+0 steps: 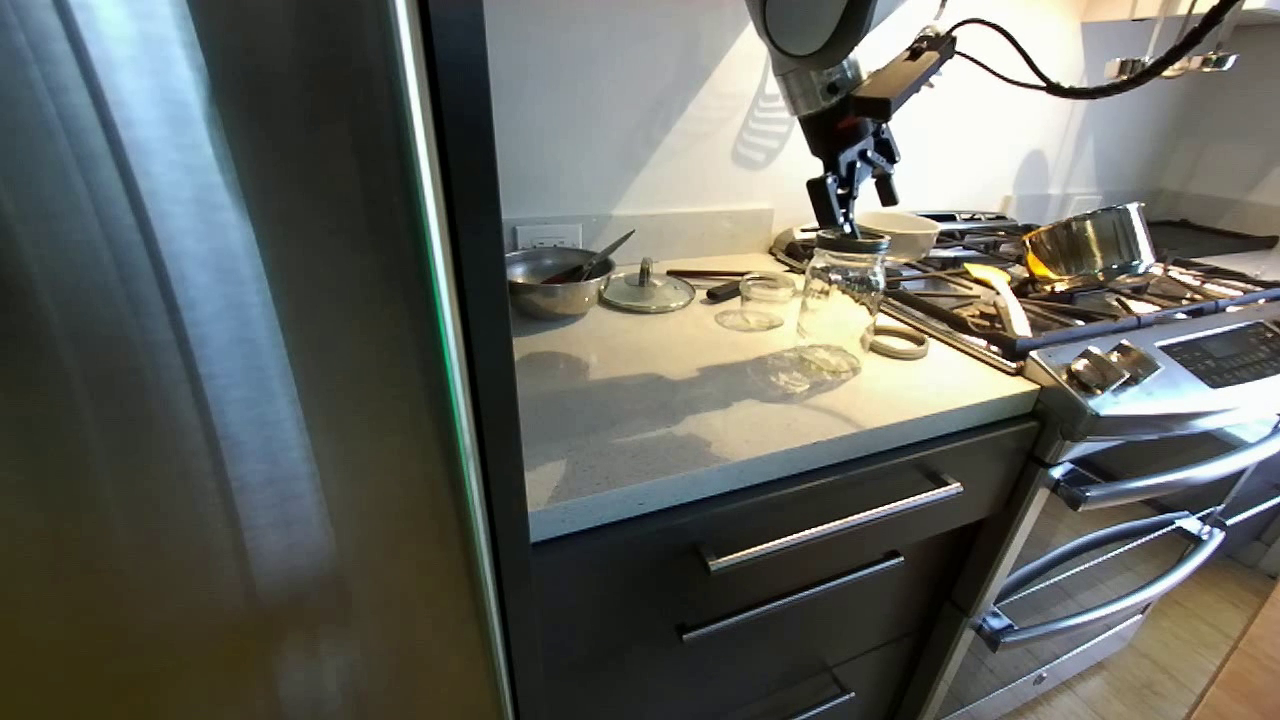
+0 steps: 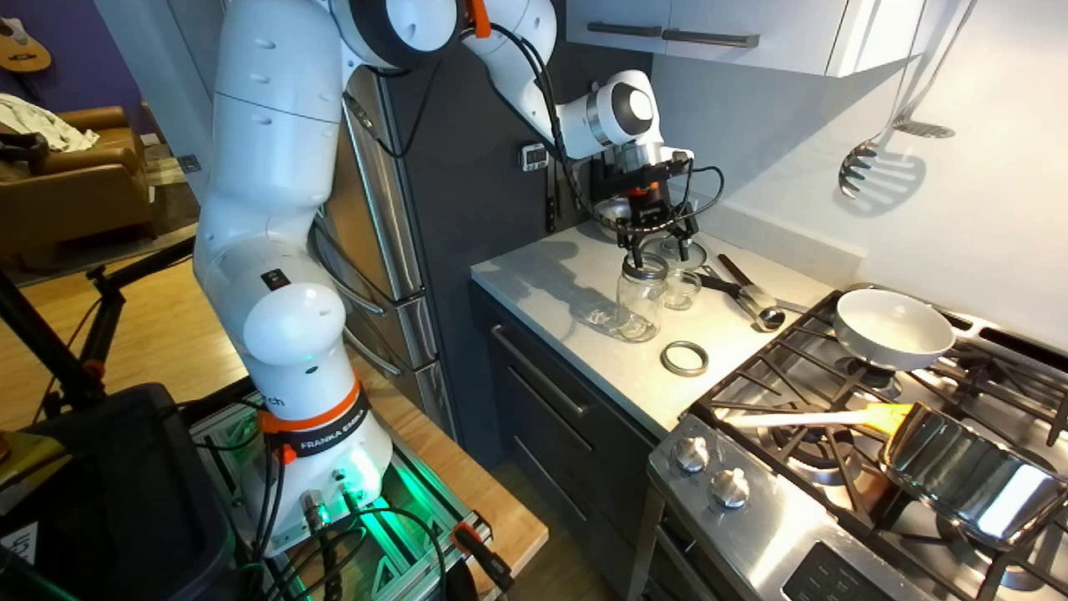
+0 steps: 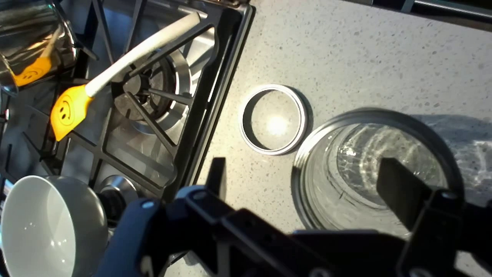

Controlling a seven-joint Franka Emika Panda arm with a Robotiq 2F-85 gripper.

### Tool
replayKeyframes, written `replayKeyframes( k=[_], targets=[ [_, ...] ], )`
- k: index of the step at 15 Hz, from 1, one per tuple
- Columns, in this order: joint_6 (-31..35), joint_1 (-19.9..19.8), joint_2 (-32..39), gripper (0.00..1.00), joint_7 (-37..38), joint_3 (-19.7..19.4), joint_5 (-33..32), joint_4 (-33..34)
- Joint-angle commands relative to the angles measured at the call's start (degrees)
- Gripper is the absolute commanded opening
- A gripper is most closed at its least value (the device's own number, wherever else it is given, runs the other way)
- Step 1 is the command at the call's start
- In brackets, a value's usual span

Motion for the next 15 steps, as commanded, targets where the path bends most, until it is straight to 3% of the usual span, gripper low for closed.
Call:
replayKeyframes(
  k=[1,15],
  targets=[
    [-0.69,-0.12,-2.69,1.0,-0.76,-0.16,1.51,-2.64],
    [-3.52,-0.22,-2.62,1.0,-0.9,-0.02,2.07,-2.99]
  ],
)
